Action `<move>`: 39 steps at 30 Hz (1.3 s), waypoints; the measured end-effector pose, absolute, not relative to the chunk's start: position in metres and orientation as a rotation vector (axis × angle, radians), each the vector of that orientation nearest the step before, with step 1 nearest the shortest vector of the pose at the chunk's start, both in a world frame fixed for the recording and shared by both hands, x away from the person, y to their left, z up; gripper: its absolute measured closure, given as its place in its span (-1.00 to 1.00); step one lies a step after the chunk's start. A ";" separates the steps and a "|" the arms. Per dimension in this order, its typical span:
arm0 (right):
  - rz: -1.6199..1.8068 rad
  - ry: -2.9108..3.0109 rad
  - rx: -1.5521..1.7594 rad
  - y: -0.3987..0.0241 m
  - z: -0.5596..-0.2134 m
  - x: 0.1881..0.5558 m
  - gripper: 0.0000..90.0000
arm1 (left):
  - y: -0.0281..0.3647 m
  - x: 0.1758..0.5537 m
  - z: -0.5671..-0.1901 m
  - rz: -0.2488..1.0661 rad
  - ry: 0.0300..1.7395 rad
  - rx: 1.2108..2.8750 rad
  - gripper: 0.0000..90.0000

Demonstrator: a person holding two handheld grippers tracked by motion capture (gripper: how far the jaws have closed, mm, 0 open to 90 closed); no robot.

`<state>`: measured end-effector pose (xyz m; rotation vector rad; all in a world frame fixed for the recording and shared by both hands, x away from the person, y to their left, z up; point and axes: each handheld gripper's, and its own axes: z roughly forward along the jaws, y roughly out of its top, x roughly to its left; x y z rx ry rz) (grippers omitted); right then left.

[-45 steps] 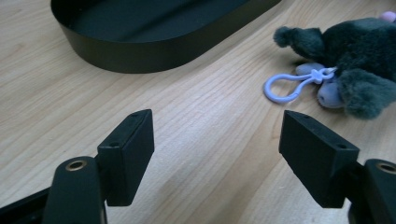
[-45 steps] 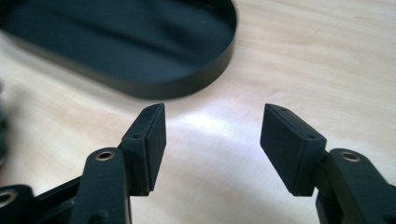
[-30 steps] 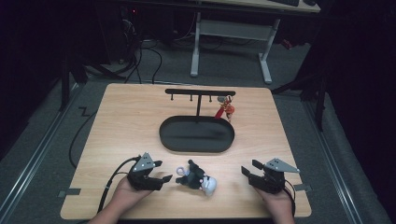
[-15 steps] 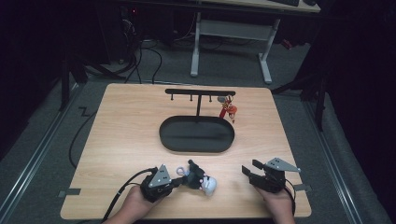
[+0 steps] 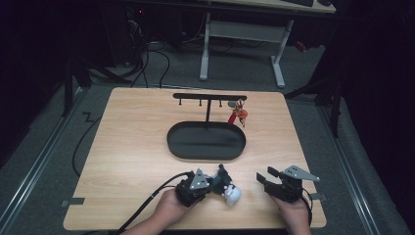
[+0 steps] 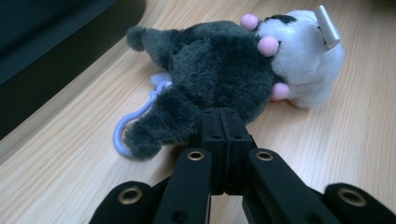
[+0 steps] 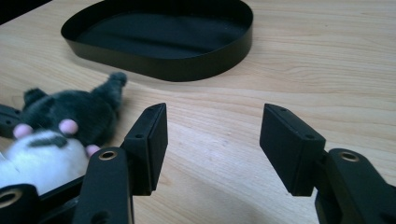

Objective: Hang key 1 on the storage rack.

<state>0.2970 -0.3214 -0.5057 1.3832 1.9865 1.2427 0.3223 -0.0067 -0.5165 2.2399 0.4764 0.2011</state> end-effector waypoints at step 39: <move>1.193 1.936 1.435 -0.334 -0.508 0.297 -0.06 | 0.163 0.350 -0.508 0.412 0.818 2.026 0.39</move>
